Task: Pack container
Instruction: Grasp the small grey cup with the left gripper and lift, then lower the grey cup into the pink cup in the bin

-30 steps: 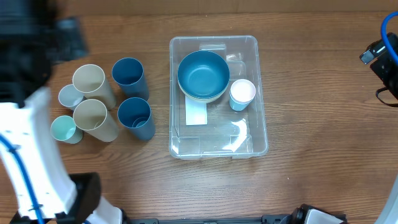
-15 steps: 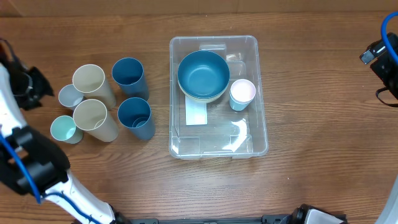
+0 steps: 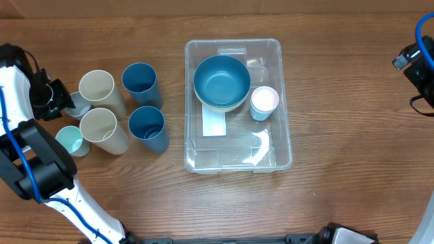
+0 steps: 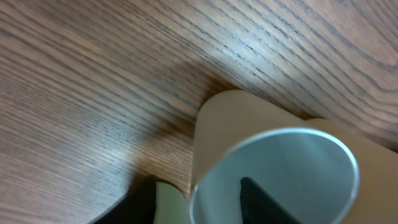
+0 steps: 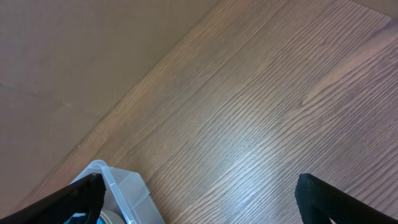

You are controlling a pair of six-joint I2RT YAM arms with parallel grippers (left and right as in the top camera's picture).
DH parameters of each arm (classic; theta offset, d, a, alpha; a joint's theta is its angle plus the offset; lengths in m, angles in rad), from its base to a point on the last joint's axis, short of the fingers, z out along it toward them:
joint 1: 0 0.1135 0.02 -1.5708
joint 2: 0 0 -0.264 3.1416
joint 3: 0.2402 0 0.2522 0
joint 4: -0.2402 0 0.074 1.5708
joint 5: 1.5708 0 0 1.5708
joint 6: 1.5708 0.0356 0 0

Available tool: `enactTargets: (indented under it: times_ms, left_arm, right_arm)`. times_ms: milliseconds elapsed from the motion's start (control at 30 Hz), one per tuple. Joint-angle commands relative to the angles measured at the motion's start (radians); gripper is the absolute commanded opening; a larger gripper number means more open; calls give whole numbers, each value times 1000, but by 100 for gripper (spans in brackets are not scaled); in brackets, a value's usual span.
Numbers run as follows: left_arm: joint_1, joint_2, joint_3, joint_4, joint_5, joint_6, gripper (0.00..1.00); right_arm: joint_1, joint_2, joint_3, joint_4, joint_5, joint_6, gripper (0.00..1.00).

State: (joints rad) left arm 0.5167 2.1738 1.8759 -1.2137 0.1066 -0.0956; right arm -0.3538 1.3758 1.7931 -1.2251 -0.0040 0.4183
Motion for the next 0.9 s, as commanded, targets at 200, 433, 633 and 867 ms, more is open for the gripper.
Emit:
enactTargets:
  times_ms: [200, 433, 633, 867]
  left_arm:
    - [-2, 22, -12, 40, -77, -56, 4]
    - [23, -146, 235, -99, -114, -116, 4]
    - [-129, -439, 525, -204, 75, -19, 4]
    - [-697, -549, 521, -237, 93, 154, 4]
  right_arm:
    - [-4, 2, 4, 3, -5, 1, 100]
    - [-4, 2, 4, 3, -5, 1, 100]
    - [-4, 2, 4, 3, -5, 1, 100]
    - [-4, 2, 4, 3, -5, 1, 100]
